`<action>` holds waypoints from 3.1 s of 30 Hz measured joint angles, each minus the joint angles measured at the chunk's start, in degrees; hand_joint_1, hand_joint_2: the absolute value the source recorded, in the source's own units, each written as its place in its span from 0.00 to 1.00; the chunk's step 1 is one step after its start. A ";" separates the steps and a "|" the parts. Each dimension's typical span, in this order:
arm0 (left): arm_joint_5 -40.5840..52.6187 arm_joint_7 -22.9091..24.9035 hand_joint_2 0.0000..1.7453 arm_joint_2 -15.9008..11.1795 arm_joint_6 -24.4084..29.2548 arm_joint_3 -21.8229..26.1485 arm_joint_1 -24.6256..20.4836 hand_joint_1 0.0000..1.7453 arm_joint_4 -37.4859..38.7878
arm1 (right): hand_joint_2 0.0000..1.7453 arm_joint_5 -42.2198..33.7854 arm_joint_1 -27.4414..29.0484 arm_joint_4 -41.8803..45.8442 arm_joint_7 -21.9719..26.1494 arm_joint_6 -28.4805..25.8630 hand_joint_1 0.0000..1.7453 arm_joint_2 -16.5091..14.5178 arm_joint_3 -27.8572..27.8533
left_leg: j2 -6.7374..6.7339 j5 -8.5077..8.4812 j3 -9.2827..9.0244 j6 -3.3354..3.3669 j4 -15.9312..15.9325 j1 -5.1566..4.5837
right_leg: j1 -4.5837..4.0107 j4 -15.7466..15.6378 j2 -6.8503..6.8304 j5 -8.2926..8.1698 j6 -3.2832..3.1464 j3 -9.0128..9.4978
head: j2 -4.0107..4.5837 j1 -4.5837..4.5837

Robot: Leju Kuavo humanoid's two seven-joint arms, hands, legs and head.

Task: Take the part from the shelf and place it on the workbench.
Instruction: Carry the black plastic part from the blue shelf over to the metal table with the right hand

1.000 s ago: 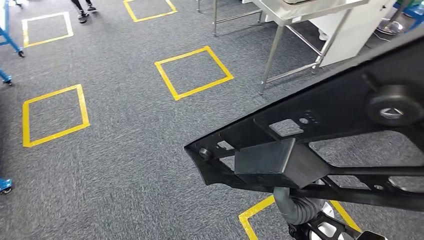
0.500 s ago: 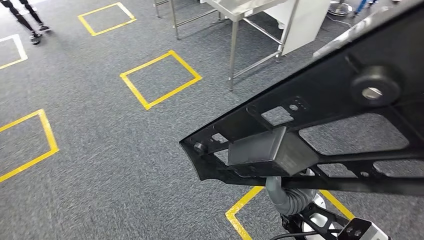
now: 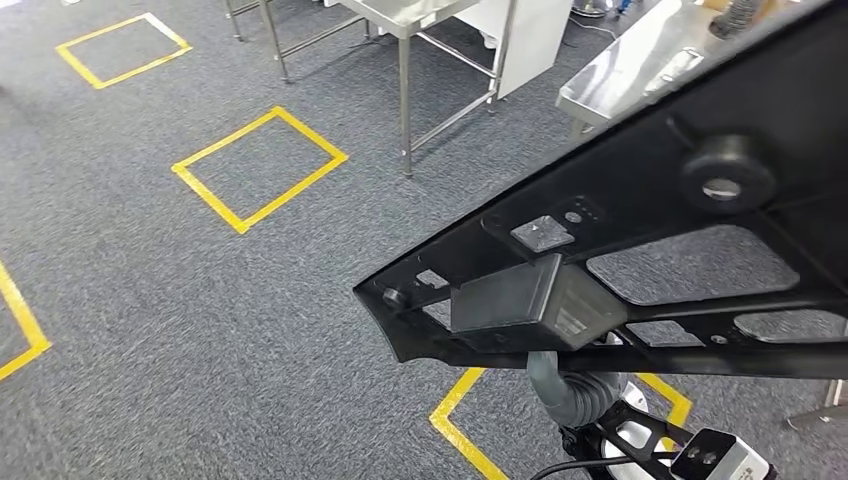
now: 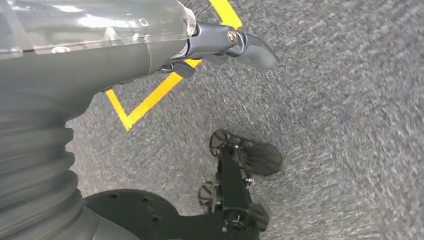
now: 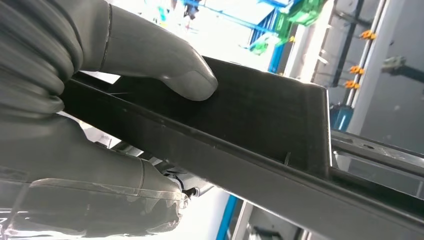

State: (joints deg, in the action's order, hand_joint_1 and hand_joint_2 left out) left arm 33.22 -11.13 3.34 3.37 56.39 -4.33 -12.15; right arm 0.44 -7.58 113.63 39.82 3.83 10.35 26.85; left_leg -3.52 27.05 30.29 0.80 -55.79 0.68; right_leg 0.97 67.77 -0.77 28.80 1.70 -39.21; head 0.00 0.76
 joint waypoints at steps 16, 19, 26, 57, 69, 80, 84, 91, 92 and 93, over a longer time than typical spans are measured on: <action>0.54 2.21 1.00 -0.16 1.21 0.50 0.22 0.00 -0.02 | 1.00 0.41 -0.32 -0.83 0.00 -0.92 1.00 -0.01 0.49 | 4.73 2.75 4.20 -1.96 -8.92 0.06 | -0.59 -10.29 5.29 -3.16 -2.89 5.54 | 0.00 -0.66; 0.78 2.84 1.00 -0.69 1.63 0.74 0.24 0.00 -0.02 | 1.00 0.58 -0.47 -0.99 0.00 -0.92 1.00 -0.01 0.54 | 8.49 0.19 1.16 -1.21 -1.43 0.05 | -0.39 -10.13 7.28 -3.31 -2.06 5.14 | 0.00 -0.47; 1.51 3.34 1.00 -1.24 1.17 0.83 0.19 0.00 -0.02 | 1.00 0.90 -0.66 -1.35 0.00 -1.11 1.00 -0.01 0.75 | 3.78 -0.65 0.37 0.60 0.31 0.08 | -0.26 0.32 2.15 2.33 -0.12 -0.43 | 0.00 0.14; 3.46 2.77 1.00 -0.97 -4.79 0.25 0.16 0.00 -0.02 | 1.00 -1.17 -0.69 -3.74 0.00 -1.36 1.00 0.51 0.86 | 3.63 -0.44 0.65 0.73 -0.18 0.27 | -0.22 1.71 1.76 2.92 0.51 -0.74 | 0.00 0.40; 3.37 2.75 1.00 -0.75 -5.71 0.35 0.08 0.00 -0.02 | 1.00 2.95 -1.15 -9.98 -1.17 -3.67 1.00 -0.11 0.66 | 2.50 1.52 1.50 -1.89 -2.69 0.11 | -0.12 -10.95 0.59 -2.73 -1.65 6.41 | 0.00 0.27; 4.05 2.58 1.00 -0.75 -5.84 0.85 0.28 0.00 -0.01 | 1.00 5.73 -1.08 -10.95 -2.13 -8.95 1.00 -1.98 -0.79 | 3.65 -0.61 2.44 -1.33 -2.09 -0.01 | -0.49 -10.52 1.49 -1.86 -1.40 7.09 | 0.00 -0.18; 4.40 2.48 1.00 -0.73 -5.91 0.85 0.12 0.00 -0.02 | 1.00 5.76 -0.96 -10.10 -2.16 -7.16 1.00 -2.07 -0.70 | 3.54 -0.76 2.10 -0.01 -1.32 0.07 | -0.33 -9.51 1.48 -1.00 -0.17 6.64 | 0.00 -0.07; 4.80 2.47 1.00 -0.71 -5.96 0.85 -0.01 0.00 -0.01 | 1.00 6.29 -1.25 -9.59 -3.20 -6.13 1.00 -2.13 -0.33 | 3.30 -0.55 1.64 0.75 -1.10 0.09 | -0.06 3.16 1.08 2.56 0.42 -0.18 | 0.00 0.15; 4.82 2.47 1.00 -0.68 -5.97 0.85 -0.01 0.00 -0.01 | 1.00 6.30 -1.28 -9.56 -3.23 -6.13 1.00 -2.15 -0.30 | 3.31 -0.41 1.46 0.62 -1.15 0.09 | -0.07 -0.96 0.93 0.27 0.24 1.75 | 0.00 0.16; 4.84 2.47 1.00 -0.65 -5.98 0.85 -0.02 0.00 -0.01 | 1.00 6.30 -1.32 -9.52 -3.24 -6.13 1.00 -2.16 -0.27 | 3.32 -0.23 1.33 0.40 -1.24 -0.02 | -0.19 -5.04 0.73 -1.33 0.02 3.67 | 0.00 0.15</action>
State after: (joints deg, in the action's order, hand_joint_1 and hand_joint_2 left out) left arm 38.06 -8.66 2.69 -2.61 57.24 -4.34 -12.16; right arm 6.74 -8.90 104.10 36.59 -2.30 8.19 26.58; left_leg -0.20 26.82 31.62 1.19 -57.03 0.66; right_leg 0.77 62.73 -0.04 27.47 1.72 -35.54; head 0.00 0.91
